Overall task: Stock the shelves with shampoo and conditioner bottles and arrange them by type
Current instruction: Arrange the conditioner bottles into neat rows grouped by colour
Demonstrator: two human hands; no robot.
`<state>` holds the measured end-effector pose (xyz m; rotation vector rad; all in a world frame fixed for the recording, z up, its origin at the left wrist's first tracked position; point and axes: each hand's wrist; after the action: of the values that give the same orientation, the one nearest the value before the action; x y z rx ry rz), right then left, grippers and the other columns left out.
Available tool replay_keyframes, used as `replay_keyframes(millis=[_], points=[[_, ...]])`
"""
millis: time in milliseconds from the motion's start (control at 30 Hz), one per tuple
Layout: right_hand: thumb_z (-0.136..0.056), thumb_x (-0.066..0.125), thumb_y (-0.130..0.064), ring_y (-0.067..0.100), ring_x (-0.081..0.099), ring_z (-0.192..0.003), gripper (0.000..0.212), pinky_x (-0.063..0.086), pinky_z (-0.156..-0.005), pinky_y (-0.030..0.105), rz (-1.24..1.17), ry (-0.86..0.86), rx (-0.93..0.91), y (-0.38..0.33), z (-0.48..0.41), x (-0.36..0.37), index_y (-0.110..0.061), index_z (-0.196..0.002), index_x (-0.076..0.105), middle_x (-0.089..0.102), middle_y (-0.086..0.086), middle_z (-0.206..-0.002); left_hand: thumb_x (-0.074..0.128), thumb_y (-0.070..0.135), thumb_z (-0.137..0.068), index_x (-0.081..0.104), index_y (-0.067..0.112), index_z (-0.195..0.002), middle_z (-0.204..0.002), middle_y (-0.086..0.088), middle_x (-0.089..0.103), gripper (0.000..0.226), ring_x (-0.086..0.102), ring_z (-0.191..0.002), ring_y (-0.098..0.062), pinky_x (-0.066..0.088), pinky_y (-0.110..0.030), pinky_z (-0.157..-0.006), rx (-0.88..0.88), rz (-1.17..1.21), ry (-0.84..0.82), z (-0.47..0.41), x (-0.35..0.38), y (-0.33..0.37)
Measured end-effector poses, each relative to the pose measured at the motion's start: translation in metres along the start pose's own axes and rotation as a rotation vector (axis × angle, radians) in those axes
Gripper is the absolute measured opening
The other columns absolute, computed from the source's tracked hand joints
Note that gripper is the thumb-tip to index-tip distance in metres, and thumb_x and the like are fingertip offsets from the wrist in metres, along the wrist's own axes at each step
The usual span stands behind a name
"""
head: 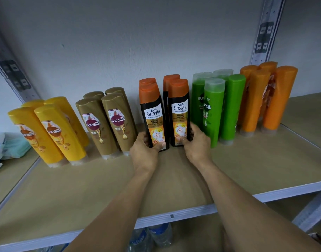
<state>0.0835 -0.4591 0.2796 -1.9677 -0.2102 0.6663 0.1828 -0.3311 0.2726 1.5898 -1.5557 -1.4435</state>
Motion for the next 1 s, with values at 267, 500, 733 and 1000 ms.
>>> replay_keyframes(millis=[267,500,733,1000], points=[[-0.087,0.079,-0.016,0.013,0.064,-0.111,0.06,0.043,-0.092,0.02,-0.01,0.007,-0.005,0.007,-0.005,0.008,-0.022,-0.142,0.056,0.072,0.0,-0.118,0.087,0.021,-0.077,0.062,0.017,-0.126,-0.106,0.012,0.069,0.055,0.066,-0.1,-0.004,0.045,-0.007,-0.077,-0.011,0.028,0.008,-0.002,0.003,0.001],[-0.088,0.077,-0.017,0.017,0.064,-0.114,0.061,0.043,-0.093,0.02,0.013,0.008,-0.018,0.01,-0.007,0.013,-0.022,-0.144,0.053,0.072,0.002,-0.12,0.087,0.02,-0.077,0.064,0.018,-0.124,-0.106,0.011,0.071,0.053,0.066,-0.096,0.001,0.049,-0.007,-0.079,-0.021,0.036,0.006,-0.004,0.005,0.0],[-0.09,0.076,-0.016,0.015,0.065,-0.113,0.06,0.045,-0.092,0.02,0.029,-0.002,-0.014,0.009,-0.006,0.013,-0.024,-0.144,0.053,0.072,0.0,-0.12,0.085,0.021,-0.08,0.06,0.016,-0.131,-0.118,0.003,0.071,0.057,0.062,-0.106,-0.003,0.041,-0.006,-0.078,-0.03,0.028,0.004,-0.003,0.006,0.0],[-0.083,0.082,-0.021,0.015,0.062,-0.118,0.062,0.049,-0.103,0.031,0.061,-0.063,0.028,0.004,-0.003,0.005,-0.017,-0.139,0.055,0.068,0.0,-0.127,0.087,0.019,-0.077,0.046,0.013,-0.145,-0.134,0.002,0.061,0.079,0.057,-0.122,-0.008,0.046,-0.024,-0.1,-0.05,0.116,0.032,0.005,0.006,0.001]])
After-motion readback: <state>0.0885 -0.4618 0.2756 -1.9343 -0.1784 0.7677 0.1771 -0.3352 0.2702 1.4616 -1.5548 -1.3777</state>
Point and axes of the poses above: each hand's wrist, its own z-axis away from the middle knuckle, its own x-axis out of the palm, y = z × x
